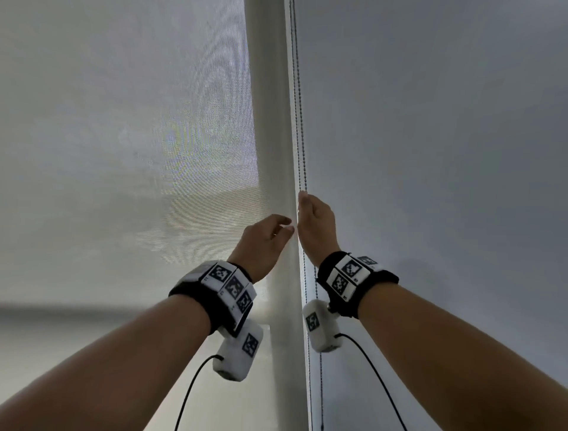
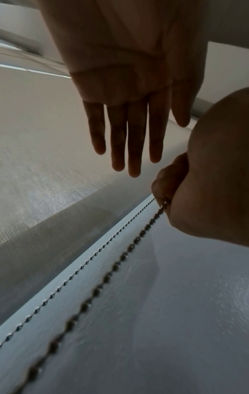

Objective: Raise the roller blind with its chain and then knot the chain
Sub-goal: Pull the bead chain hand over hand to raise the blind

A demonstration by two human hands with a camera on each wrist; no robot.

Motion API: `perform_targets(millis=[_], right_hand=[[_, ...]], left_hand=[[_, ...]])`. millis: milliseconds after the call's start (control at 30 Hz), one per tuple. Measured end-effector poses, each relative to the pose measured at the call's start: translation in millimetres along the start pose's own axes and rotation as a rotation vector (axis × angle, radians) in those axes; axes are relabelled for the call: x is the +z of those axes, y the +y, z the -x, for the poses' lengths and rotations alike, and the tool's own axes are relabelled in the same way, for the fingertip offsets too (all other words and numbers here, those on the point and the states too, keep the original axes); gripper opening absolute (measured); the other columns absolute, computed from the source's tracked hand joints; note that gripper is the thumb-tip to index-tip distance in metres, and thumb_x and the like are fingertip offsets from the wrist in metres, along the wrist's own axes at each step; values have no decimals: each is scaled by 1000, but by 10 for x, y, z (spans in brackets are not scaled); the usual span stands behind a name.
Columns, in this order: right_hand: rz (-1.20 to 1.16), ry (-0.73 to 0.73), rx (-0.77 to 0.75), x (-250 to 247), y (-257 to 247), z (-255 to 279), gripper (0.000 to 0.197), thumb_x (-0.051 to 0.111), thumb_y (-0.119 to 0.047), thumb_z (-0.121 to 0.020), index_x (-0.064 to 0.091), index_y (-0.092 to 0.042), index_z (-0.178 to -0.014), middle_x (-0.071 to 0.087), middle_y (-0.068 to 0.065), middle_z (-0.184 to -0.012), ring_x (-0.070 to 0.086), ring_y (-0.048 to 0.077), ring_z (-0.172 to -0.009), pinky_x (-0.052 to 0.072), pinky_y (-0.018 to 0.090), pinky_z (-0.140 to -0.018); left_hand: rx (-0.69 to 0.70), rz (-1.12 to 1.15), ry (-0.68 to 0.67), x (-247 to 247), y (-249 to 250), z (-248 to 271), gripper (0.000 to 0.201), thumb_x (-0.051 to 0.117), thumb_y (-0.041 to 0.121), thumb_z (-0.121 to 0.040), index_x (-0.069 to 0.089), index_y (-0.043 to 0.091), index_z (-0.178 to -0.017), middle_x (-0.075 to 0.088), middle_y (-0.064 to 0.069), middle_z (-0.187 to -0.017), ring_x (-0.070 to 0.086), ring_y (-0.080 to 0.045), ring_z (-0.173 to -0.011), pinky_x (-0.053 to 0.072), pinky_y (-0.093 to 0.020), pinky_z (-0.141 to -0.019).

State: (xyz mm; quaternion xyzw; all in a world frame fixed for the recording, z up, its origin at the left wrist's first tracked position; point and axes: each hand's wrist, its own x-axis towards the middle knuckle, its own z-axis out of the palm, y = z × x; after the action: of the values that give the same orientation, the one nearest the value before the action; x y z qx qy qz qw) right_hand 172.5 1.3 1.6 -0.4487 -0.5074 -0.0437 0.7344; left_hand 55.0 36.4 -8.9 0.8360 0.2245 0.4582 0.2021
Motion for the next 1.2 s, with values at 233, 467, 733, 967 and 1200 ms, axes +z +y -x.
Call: perform_targets(millis=[233, 467, 733, 967, 1200], right_hand=[[-124, -22, 55, -76, -41, 154, 47, 38, -21, -103, 43, -19, -56, 45, -18, -42, 45, -1, -43, 38, 19, -50], [-87, -64, 104, -166, 246, 616, 51, 37, -29, -103, 46, -33, -53, 43, -16, -47, 38, 4, -49, 36, 28, -54], [-85, -79, 237, -323, 484, 1210, 50, 43, -27, -102, 32, -29, -53, 32, -16, -48, 29, 7, -50, 29, 29, -54], [-196, -208, 378, -536, 438, 1476, 47, 39, 11, -96, 38, -17, -58, 44, -15, -39, 37, -3, -40, 35, 12, -50], [-39, -248, 283, -701, 521, 1403, 34, 40, -12, -88, 57, -27, -63, 50, 2, -59, 43, 19, -58, 37, 35, -58]], left_hand=[[31, 190, 71, 90, 227, -39, 33, 35, 26, -96, 65, 13, -105, 71, -2, -92, 66, -9, -81, 47, -14, -67], [-16, 366, 51, 197, 405, -62, 33, 36, 25, -95, 64, 10, -101, 71, -9, -89, 66, -19, -78, 54, -34, -75], [-180, 693, -4, 338, 665, -39, 36, 32, 22, -98, 58, -2, -103, 61, -14, -71, 60, -23, -62, 50, -29, -57], [-300, 840, 119, 557, 715, 108, 38, 36, 25, -98, 44, 17, -61, 29, 2, -49, 21, -8, -33, 14, -16, -40], [-299, 801, 110, 616, 695, 304, 34, 34, 12, -93, 42, 17, -60, 25, -1, -53, 17, -8, -35, 11, -18, -41]])
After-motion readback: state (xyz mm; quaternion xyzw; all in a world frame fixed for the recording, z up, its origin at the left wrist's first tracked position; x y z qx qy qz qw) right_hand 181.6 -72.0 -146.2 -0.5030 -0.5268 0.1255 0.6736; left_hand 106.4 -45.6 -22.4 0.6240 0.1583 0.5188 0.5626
